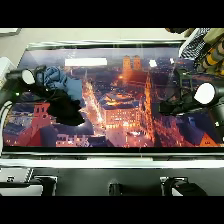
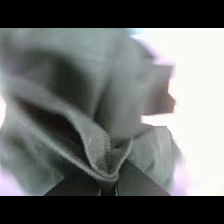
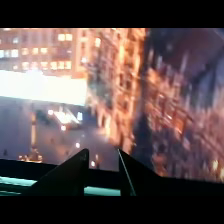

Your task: Fold the clothes and pants, and hang the long-sleeved shirts on hangers.

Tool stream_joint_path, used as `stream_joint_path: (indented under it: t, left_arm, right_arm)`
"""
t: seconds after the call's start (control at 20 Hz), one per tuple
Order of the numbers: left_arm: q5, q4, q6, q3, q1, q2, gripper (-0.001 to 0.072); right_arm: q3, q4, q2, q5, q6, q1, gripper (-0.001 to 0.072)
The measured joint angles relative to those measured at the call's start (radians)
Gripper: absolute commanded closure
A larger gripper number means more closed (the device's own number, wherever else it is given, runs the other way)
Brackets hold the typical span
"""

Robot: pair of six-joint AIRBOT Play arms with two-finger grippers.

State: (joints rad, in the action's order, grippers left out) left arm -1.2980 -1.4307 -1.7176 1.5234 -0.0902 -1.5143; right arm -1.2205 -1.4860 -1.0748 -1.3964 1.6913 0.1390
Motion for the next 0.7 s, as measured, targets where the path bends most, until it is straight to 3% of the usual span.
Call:
stream_joint_path:
  t: [0.3,0.65,0.7]
  left_arm:
    - [0.034,0.335,0.028,0.060,-0.229,0.065,0.0692]
    - [0.217,0.431,0.007,0.069,-0.562,-0.107,0.0692]
    - [0.225,0.433,-0.005,0.069,-0.583,-0.134,0.0691]
  right_arm:
    - [0.000,-0.159,0.000,-0.171,0.067,0.000,0.0465]
    - [0.000,-0.367,0.062,-0.340,0.027,0.000,0.0463]
    - [0.000,-0.378,0.074,-0.339,0.019,0.000,0.0430]
